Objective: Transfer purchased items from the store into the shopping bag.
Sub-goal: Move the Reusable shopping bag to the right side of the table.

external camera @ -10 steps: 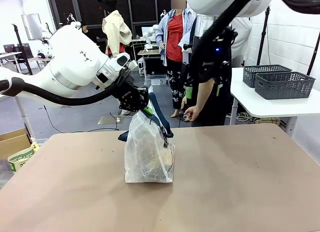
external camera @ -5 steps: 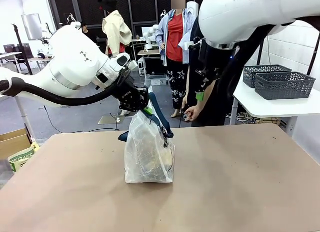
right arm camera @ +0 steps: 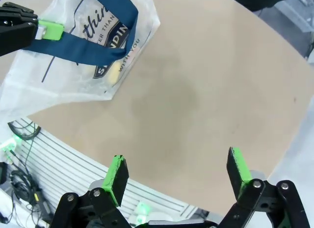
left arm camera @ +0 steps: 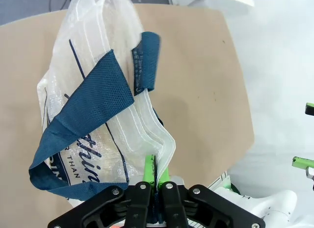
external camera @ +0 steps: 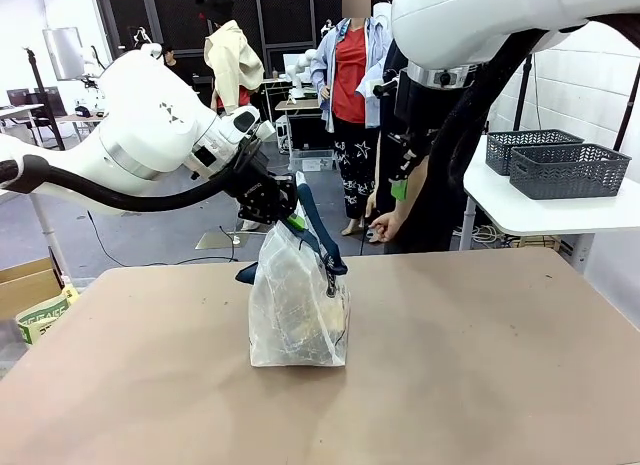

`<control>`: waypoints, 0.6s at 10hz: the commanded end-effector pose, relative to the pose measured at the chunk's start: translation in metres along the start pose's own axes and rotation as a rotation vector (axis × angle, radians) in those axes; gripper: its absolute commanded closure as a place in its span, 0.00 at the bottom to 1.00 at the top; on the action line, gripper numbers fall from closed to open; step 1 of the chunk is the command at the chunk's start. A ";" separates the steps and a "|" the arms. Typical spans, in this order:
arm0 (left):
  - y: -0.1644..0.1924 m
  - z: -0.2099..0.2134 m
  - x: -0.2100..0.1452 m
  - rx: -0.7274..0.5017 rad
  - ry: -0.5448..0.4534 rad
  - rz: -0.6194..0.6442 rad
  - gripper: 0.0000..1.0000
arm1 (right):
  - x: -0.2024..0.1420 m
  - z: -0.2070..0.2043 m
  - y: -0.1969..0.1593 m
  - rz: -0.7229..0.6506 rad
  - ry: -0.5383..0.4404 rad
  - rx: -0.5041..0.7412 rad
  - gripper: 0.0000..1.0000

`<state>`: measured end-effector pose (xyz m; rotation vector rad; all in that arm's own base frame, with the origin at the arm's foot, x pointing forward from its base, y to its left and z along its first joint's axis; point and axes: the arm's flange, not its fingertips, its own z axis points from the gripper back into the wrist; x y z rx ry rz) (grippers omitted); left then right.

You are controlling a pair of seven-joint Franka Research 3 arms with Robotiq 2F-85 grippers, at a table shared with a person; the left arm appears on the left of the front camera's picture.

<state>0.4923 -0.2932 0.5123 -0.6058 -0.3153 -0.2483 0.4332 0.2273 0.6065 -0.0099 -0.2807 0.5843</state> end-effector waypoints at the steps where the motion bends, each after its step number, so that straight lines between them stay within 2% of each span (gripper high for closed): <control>1: 0.001 0.001 0.001 -0.009 -0.002 0.008 1.00 | 0.004 -0.001 0.000 -0.018 0.008 0.004 0.00; 3: 0.001 0.001 0.001 -0.009 -0.002 0.008 1.00 | 0.000 0.000 0.000 0.000 0.001 0.000 0.00; 4: 0.001 0.001 0.001 -0.009 -0.002 0.008 1.00 | -0.001 -0.005 -0.009 0.050 0.004 0.103 0.00; 5: 0.001 0.001 0.001 -0.009 -0.002 0.008 1.00 | 0.008 -0.020 -0.030 0.107 -0.042 0.218 0.00; 6: 0.000 0.000 0.000 0.000 0.000 0.000 1.00 | 0.017 -0.033 -0.044 0.130 -0.076 0.256 0.00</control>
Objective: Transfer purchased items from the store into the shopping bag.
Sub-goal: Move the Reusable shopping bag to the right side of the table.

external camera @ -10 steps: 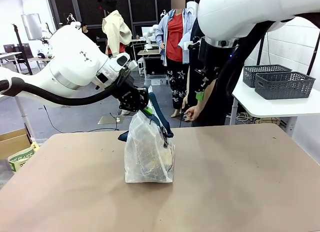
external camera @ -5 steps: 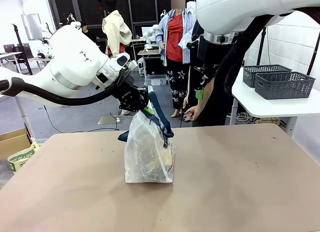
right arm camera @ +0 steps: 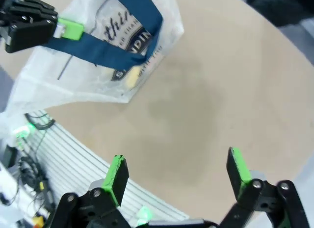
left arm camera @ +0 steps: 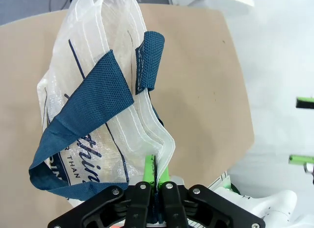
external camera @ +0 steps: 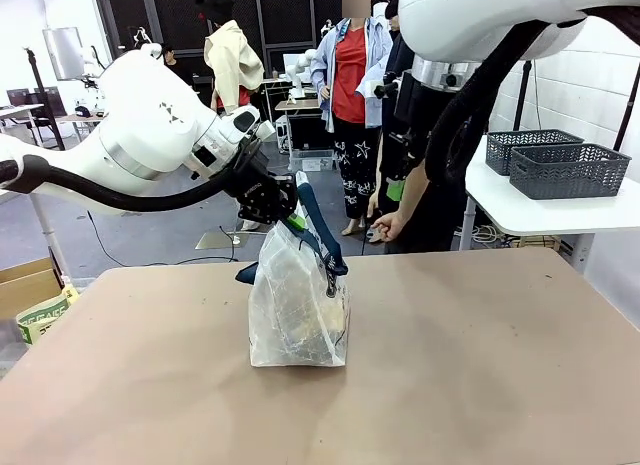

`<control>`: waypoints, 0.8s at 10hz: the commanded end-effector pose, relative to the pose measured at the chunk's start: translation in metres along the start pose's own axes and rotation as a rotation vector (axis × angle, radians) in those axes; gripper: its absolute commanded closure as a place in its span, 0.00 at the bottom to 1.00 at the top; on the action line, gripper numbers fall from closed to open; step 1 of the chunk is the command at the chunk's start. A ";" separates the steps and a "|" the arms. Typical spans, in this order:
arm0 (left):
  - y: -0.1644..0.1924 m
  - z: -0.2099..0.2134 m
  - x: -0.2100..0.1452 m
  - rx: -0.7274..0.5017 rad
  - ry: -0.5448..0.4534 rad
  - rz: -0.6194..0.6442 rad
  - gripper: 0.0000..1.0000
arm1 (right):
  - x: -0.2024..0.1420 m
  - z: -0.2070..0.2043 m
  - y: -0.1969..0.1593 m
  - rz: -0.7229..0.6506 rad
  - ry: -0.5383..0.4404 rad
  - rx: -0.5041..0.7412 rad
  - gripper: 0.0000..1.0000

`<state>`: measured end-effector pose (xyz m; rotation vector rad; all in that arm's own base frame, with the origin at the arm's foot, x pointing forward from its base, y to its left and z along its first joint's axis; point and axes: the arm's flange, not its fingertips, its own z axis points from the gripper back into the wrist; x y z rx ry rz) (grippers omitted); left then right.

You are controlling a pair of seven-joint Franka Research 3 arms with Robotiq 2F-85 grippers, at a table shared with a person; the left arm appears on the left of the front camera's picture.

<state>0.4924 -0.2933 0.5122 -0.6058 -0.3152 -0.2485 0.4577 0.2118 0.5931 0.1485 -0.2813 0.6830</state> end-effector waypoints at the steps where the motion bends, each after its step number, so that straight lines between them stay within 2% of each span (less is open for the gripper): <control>1: -0.003 0.007 0.003 0.031 -0.014 -0.004 1.00 | 0.013 -0.018 -0.033 0.102 -0.067 0.168 0.00; 2: -0.007 0.016 0.009 0.053 -0.027 -0.006 1.00 | 0.021 -0.026 -0.045 0.130 -0.084 0.244 0.00; 4: -0.017 0.042 0.026 0.139 -0.020 -0.060 1.00 | 0.031 -0.033 -0.059 0.122 -0.129 0.205 0.00; 8: -0.037 0.067 0.057 0.355 0.060 -0.108 1.00 | 0.025 -0.032 -0.068 0.210 -0.204 0.255 0.00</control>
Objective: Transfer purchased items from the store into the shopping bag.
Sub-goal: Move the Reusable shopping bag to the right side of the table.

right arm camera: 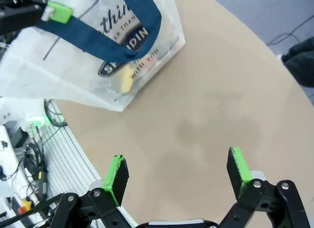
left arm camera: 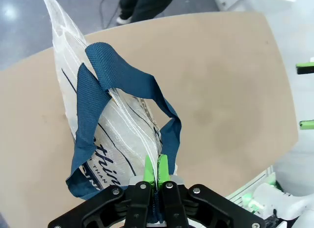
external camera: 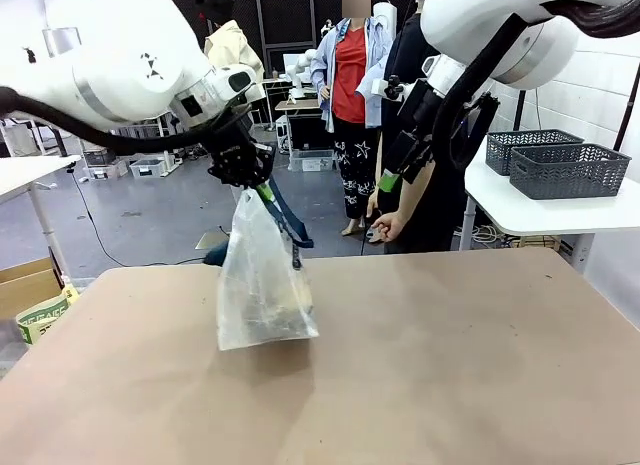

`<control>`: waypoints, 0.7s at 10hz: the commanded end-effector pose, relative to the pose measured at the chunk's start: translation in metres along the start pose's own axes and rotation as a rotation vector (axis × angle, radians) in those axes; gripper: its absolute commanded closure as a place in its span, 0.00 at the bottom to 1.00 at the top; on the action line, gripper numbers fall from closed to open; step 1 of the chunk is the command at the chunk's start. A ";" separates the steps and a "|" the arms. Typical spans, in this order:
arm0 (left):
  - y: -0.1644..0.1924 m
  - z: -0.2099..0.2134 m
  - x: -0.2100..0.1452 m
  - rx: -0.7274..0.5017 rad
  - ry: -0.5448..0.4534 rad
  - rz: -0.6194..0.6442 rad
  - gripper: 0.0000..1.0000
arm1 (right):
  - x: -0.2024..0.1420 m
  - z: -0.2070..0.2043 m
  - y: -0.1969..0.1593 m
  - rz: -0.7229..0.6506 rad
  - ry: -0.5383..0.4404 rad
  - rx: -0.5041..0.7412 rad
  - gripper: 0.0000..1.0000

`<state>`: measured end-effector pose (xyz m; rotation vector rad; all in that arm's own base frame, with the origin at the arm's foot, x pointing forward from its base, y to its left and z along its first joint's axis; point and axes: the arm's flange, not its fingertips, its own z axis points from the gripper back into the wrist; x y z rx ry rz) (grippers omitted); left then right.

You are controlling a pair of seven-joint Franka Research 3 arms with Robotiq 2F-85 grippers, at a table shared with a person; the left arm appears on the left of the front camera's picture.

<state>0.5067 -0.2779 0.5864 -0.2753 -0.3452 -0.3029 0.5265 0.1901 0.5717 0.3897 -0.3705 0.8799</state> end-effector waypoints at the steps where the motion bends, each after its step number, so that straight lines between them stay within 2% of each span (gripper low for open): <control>1: -0.014 0.008 0.028 0.087 0.078 -0.030 1.00 | -0.010 -0.001 -0.005 0.062 -0.061 0.031 0.00; 4: -0.019 0.003 0.050 0.198 0.294 -0.067 1.00 | -0.014 -0.002 -0.002 0.128 -0.094 0.002 0.00; 6: -0.016 0.010 0.058 0.275 0.372 -0.047 1.00 | -0.015 -0.004 0.002 0.154 -0.091 -0.002 0.00; 7: -0.013 0.012 0.060 0.299 0.403 -0.028 1.00 | -0.003 0.002 -0.003 0.114 -0.056 -0.002 0.00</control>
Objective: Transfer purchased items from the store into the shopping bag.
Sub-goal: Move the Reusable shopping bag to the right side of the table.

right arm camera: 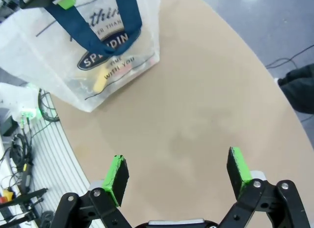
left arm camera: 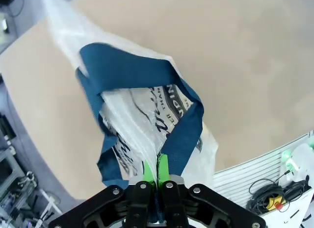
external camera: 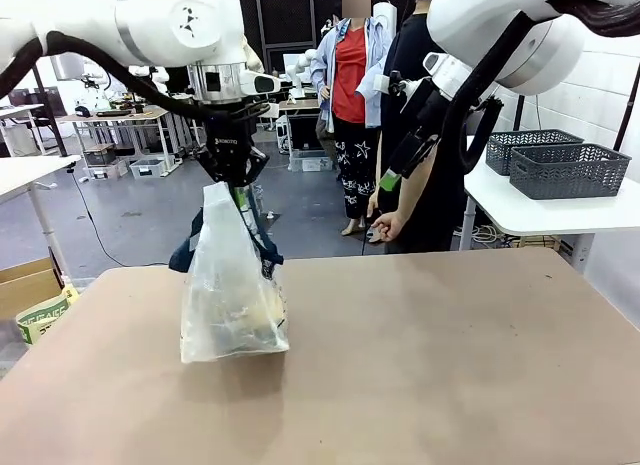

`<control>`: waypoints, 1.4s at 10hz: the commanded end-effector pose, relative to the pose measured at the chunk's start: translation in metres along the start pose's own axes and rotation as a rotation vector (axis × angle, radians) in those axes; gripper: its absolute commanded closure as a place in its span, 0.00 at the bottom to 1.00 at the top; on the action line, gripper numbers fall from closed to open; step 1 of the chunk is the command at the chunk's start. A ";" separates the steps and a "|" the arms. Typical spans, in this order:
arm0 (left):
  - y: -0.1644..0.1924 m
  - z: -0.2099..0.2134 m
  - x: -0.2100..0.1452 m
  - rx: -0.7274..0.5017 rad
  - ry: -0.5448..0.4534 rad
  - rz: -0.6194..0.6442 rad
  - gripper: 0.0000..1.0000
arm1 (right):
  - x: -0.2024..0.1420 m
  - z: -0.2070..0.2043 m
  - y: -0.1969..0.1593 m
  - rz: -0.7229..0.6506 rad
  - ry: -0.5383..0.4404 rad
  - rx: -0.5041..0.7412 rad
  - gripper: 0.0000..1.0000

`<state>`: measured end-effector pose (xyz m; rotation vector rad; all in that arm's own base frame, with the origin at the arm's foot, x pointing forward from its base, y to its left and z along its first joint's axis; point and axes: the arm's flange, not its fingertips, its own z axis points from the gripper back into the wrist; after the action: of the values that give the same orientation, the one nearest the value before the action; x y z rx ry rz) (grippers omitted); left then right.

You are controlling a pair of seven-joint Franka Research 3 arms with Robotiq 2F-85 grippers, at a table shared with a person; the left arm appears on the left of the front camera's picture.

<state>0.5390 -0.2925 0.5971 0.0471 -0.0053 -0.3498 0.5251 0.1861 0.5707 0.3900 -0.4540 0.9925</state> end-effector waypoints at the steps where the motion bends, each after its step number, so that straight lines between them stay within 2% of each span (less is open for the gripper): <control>1: -0.002 0.026 0.014 0.017 -0.003 0.056 1.00 | 0.001 0.001 -0.002 -0.012 0.001 0.004 0.00; 2: 0.000 0.000 0.000 0.000 0.000 0.000 1.00 | 0.001 0.001 -0.002 -0.012 0.001 0.004 0.00; 5: 0.000 0.000 0.000 0.000 0.000 0.000 1.00 | 0.001 0.001 -0.002 -0.012 0.001 0.004 0.00; 6: -0.001 -0.005 0.005 0.006 0.022 0.012 1.00 | 0.001 0.001 -0.002 -0.012 0.001 0.004 0.00; 7: 0.007 0.003 0.006 0.040 0.088 -0.041 1.00 | 0.001 0.001 -0.002 -0.012 0.001 0.004 0.00; 9: 0.036 0.026 -0.002 0.132 0.011 -0.072 1.00 | 0.001 0.001 -0.002 -0.012 0.001 0.004 0.00; 11: 0.070 0.044 -0.013 0.141 -0.134 -0.091 1.00 | 0.001 0.001 -0.002 -0.012 0.001 0.004 0.00; 14: 0.124 0.045 -0.022 0.151 -0.213 -0.070 1.00 | 0.001 0.001 -0.002 -0.012 0.001 0.004 0.00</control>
<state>0.5684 -0.1851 0.6593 0.1726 -0.2056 -0.4125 0.5260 0.1846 0.5723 0.3897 -0.4557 0.9885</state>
